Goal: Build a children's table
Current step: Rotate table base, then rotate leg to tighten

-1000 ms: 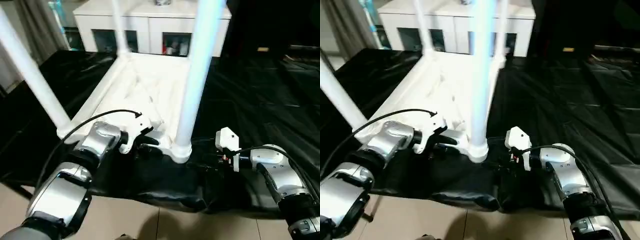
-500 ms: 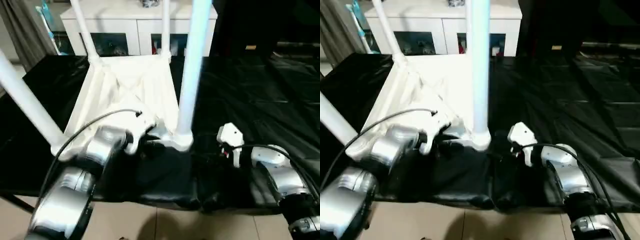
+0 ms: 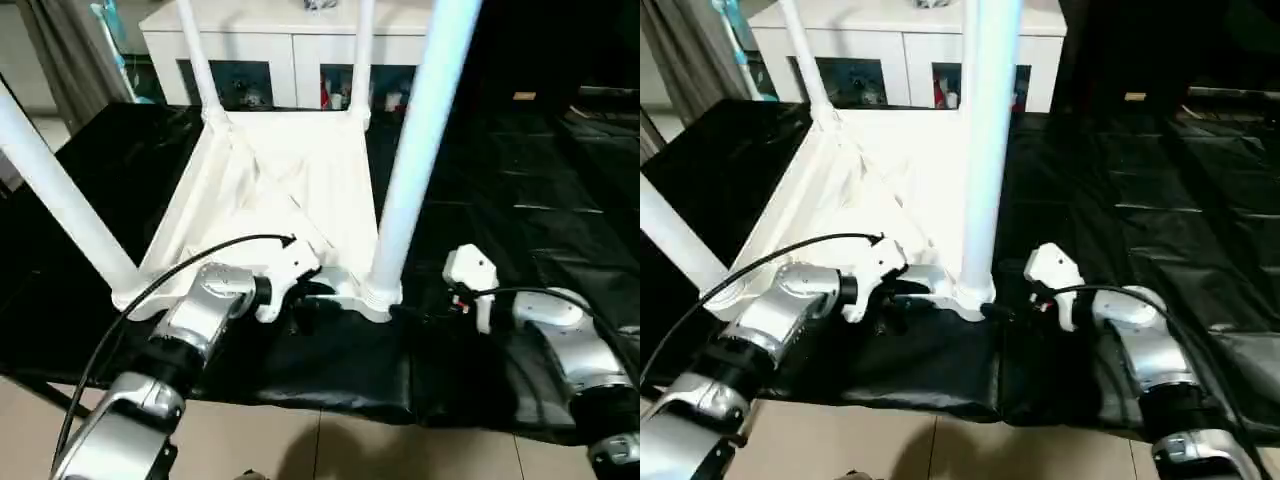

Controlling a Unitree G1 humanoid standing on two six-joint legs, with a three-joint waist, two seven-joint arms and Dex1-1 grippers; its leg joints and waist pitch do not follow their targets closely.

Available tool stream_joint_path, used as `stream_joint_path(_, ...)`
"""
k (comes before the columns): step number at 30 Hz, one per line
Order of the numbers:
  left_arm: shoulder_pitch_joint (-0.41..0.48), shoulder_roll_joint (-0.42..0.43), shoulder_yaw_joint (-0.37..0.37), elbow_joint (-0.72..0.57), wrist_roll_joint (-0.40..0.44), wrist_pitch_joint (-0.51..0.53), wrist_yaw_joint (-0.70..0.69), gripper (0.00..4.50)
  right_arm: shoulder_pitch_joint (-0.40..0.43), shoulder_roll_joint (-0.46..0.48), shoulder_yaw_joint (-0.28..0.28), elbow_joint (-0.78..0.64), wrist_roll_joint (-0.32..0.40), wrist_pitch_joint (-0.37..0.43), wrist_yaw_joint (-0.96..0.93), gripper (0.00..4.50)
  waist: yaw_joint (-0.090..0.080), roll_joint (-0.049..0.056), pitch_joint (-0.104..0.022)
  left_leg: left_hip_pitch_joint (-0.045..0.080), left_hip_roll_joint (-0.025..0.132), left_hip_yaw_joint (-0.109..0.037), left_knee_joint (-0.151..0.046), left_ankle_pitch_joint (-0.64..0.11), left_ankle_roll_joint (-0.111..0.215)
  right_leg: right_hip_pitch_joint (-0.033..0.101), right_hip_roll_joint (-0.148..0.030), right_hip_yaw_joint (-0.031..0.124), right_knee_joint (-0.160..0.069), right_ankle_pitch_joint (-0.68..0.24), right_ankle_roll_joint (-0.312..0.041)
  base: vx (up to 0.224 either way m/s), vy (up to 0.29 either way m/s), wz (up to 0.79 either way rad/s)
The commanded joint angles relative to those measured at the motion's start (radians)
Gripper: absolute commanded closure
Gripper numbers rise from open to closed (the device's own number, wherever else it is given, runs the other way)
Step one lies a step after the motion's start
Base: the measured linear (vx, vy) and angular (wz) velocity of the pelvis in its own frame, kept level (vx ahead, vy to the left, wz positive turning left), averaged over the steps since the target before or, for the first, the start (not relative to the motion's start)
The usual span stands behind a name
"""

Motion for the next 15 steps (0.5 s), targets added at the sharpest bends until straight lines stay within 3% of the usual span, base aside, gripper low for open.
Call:
stream_joint_path(1, -0.014, -0.001, -0.034, -0.007, 0.005, -0.034, -0.056, 2.54, 0.003, -0.003, 0.006, -0.021, 0.006, -0.004, 0.004, 0.57, 0.001, -0.015, -0.069, 0.006, 0.013, -0.005, -0.061, -0.22, 0.095, 0.057, -0.032, 0.019, -0.061, -0.144, -0.249, 0.0, 0.0, 0.0)
stream_joint_path(3, -0.04, 0.016, -0.041, 0.01, 0.015, -0.063, -0.087, 2.54, 0.009, -0.005, 0.007, -0.03, 0.009, -0.003, 0.009, 0.57, 0.003, -0.008, -0.07, 0.007, 0.013, -0.004, -0.059, -0.222, 0.096, 0.055, -0.031, 0.018, -0.061, -0.135, -0.253, 0.0, 0.0, 0.0)
stream_joint_path(5, -0.063, 0.027, -0.046, 0.031, 0.027, -0.071, -0.105, 2.54, 0.016, -0.007, 0.008, -0.043, 0.014, -0.001, 0.014, 0.57, 0.003, -0.009, -0.071, 0.007, 0.014, -0.004, -0.059, -0.215, 0.097, 0.056, -0.031, 0.018, -0.058, -0.111, -0.261, 0.0, 0.0, 0.0)
stream_joint_path(6, -0.074, 0.029, -0.046, 0.045, 0.033, -0.077, -0.104, 2.54, 0.02, -0.008, 0.008, -0.049, 0.016, 0.0, 0.017, 0.57, 0.005, -0.001, -0.072, 0.008, 0.014, -0.005, -0.058, -0.213, 0.097, 0.056, -0.03, 0.017, -0.056, -0.098, -0.264, 0.0, 0.0, 0.0)
stream_joint_path(9, -0.1, 0.031, -0.043, 0.084, 0.039, -0.093, -0.105, 2.54, 0.03, -0.014, 0.006, -0.064, 0.027, -0.002, 0.035, 0.57, 0.004, -0.006, -0.072, 0.006, 0.012, -0.004, -0.055, -0.218, 0.1, 0.059, -0.03, 0.017, -0.055, -0.078, -0.274, 0.0, 0.0, 0.0)
stream_joint_path(11, -0.109, 0.031, -0.04, 0.095, 0.037, -0.099, -0.105, 2.54, 0.036, -0.017, 0.007, -0.072, 0.029, -0.002, 0.041, 0.57, 0.005, -0.001, -0.072, 0.006, 0.014, -0.006, -0.057, -0.223, 0.099, 0.06, -0.032, 0.016, -0.055, -0.085, -0.278, 0.0, 0.0, 0.0)
stream_joint_path(12, -0.118, 0.03, -0.033, 0.105, 0.031, -0.102, -0.106, 2.54, 0.039, -0.019, 0.008, -0.077, 0.03, -0.002, 0.044, 0.57, 0.004, -0.004, -0.071, 0.006, 0.012, -0.004, -0.056, -0.229, 0.098, 0.06, -0.03, 0.016, -0.057, -0.092, -0.276, 0.0, 0.0, 0.0)
stream_joint_path(15, -0.148, 0.025, -0.013, 0.155, 0.013, -0.115, -0.122, 2.54, 0.045, -0.024, 0.006, -0.079, 0.03, -0.006, 0.045, 0.57, 0.005, -0.001, -0.072, 0.006, 0.011, -0.005, -0.056, -0.229, 0.095, 0.06, -0.031, 0.015, -0.057, -0.101, -0.277, 0.0, 0.0, 0.0)
